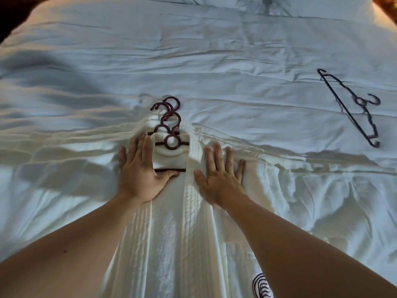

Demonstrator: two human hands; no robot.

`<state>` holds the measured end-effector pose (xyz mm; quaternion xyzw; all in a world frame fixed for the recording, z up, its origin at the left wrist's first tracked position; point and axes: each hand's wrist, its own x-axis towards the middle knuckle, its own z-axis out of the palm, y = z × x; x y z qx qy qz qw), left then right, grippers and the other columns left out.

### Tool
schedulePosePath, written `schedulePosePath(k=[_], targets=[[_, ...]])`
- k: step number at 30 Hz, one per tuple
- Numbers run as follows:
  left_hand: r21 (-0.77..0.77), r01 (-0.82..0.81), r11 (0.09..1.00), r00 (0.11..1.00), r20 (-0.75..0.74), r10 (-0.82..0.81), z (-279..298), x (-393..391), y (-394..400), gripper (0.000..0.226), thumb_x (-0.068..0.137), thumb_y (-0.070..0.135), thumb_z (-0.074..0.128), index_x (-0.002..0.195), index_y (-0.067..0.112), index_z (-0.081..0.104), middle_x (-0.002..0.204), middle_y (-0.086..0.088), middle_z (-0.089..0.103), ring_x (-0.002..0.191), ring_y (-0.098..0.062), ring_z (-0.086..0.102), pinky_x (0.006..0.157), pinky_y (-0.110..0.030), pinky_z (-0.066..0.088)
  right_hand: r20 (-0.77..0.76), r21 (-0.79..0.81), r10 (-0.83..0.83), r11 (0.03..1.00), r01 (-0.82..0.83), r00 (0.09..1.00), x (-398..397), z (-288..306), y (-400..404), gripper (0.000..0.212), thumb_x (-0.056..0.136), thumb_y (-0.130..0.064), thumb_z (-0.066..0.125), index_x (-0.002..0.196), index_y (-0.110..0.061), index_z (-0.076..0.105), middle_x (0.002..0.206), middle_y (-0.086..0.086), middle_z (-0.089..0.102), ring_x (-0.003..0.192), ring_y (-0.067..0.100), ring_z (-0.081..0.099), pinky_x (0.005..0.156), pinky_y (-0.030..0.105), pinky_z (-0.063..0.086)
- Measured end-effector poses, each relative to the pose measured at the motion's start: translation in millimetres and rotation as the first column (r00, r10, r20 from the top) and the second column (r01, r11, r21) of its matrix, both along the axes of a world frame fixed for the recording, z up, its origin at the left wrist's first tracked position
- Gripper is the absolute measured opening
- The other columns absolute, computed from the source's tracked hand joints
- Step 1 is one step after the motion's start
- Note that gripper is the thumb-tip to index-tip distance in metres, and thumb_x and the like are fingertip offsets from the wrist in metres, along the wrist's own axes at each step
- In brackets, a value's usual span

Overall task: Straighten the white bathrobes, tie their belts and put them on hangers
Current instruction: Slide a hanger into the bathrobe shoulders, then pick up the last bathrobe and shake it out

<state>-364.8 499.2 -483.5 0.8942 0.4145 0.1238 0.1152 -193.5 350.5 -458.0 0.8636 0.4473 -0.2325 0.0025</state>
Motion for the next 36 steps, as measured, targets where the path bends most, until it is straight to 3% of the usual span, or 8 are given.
schedulePosePath(k=[7, 11, 14, 17, 19, 22, 29, 36], targets=[[-0.058, -0.012, 0.998, 0.999, -0.052, 0.009, 2.0, 5.6, 6.5, 0.121, 0.06, 0.081, 0.067, 0.154, 0.015, 0.027, 0.163, -0.007, 0.028, 0.151, -0.031, 0.022, 0.118, -0.062, 0.018, -0.006, -0.033, 0.0, 0.999, 0.0, 1.0, 1.8, 0.2, 4.8, 0.075, 0.098, -0.068, 0.012, 0.153, -0.037, -0.029, 0.157, -0.01, -0.043, 0.145, 0.026, -0.04, 0.115, 0.059, -0.025], [-0.246, 0.005, 0.969, 0.97, -0.235, -0.065, 38.3, 6.0, 15.8, 0.132, 0.061, 0.088, 0.063, 0.16, 0.023, 0.005, 0.169, 0.002, -0.001, 0.155, -0.02, -0.002, 0.12, -0.063, 0.008, -0.116, -0.064, -0.009, 0.998, 0.002, 0.993, 10.5, 28.5, 8.3, 0.079, 0.1, -0.066, 0.03, 0.157, -0.04, -0.018, 0.162, -0.01, -0.033, 0.15, 0.027, -0.03, 0.118, 0.065, -0.014], [-0.275, 0.056, 0.96, 0.932, -0.329, -0.149, 77.4, -5.0, 11.8, 0.13, 0.064, 0.086, 0.064, 0.16, 0.025, -0.001, 0.168, -0.002, -0.008, 0.155, -0.025, -0.003, 0.117, -0.067, 0.003, -0.212, -0.017, -0.052, 0.999, 0.05, 0.976, 9.5, 67.6, -9.5, 0.074, 0.101, -0.061, 0.038, 0.161, -0.039, 0.001, 0.167, -0.008, -0.021, 0.155, 0.027, -0.017, 0.117, 0.067, -0.006], [-0.207, 0.091, 0.974, 0.925, -0.344, -0.16, 103.4, -19.7, -11.0, 0.097, 0.086, 0.065, 0.062, 0.159, 0.026, 0.011, 0.167, -0.008, -0.014, 0.154, -0.033, -0.002, 0.121, -0.062, 0.004, -0.25, 0.031, -0.14, 0.988, 0.153, 0.958, 0.0, 99.3, -57.5, 0.063, 0.102, -0.051, 0.045, 0.158, -0.034, 0.025, 0.17, -0.007, 0.0, 0.157, 0.023, 0.001, 0.122, 0.062, 0.002], [-0.23, 0.159, 0.96, 0.906, -0.353, -0.235, 120.5, -27.0, -34.6, 0.075, 0.094, 0.052, 0.059, 0.156, 0.031, 0.024, 0.167, -0.004, -0.016, 0.155, -0.029, -0.005, 0.122, -0.057, 0.004, -0.312, 0.038, -0.217, 0.97, 0.24, 0.925, -2.2, 116.9, -100.4, 0.055, 0.099, -0.046, 0.053, 0.15, -0.033, 0.041, 0.165, -0.002, 0.028, 0.149, 0.023, 0.029, 0.122, 0.054, 0.021], [-0.272, 0.248, 0.93, 0.867, -0.365, -0.338, 152.6, -36.9, -70.0, 0.064, 0.096, 0.043, 0.057, 0.154, 0.037, 0.029, 0.167, -0.001, -0.018, 0.155, -0.025, -0.007, 0.123, -0.053, 0.002, -0.377, 0.061, -0.287, 0.941, 0.333, 0.88, -2.8, 145.5, -159.4, 0.047, 0.096, -0.034, 0.061, 0.142, -0.028, 0.053, 0.148, 0.003, 0.051, 0.124, 0.021, 0.056, 0.105, 0.034, 0.043], [-0.336, 0.326, 0.884, 0.853, -0.299, -0.428, 231.5, -47.2, -175.8, 0.055, 0.096, 0.04, 0.055, 0.148, 0.036, 0.038, 0.169, 0.0, 0.0, 0.154, -0.022, 0.012, 0.12, -0.049, 0.022, -0.415, 0.033, -0.357, 0.913, 0.406, 0.837, -18.4, 223.8, -266.7, 0.04, 0.096, -0.022, 0.059, 0.134, -0.014, 0.063, 0.133, 0.007, 0.064, 0.119, 0.02, 0.06, 0.1, 0.029, 0.048], [-0.365, 0.428, 0.827, 0.834, -0.192, -0.517, 304.0, -58.1, -319.5, 0.047, 0.095, 0.041, 0.057, 0.141, 0.035, 0.047, 0.168, 0.004, 0.01, 0.151, -0.019, 0.025, 0.118, -0.044, 0.03, -0.489, 0.163, -0.388, 0.839, 0.519, 0.781, -49.9, 314.9, -398.9, 0.036, 0.094, -0.024, 0.058, 0.128, -0.019, 0.067, 0.114, -0.001, 0.068, 0.104, 0.015, 0.064, 0.086, 0.025, 0.05]])
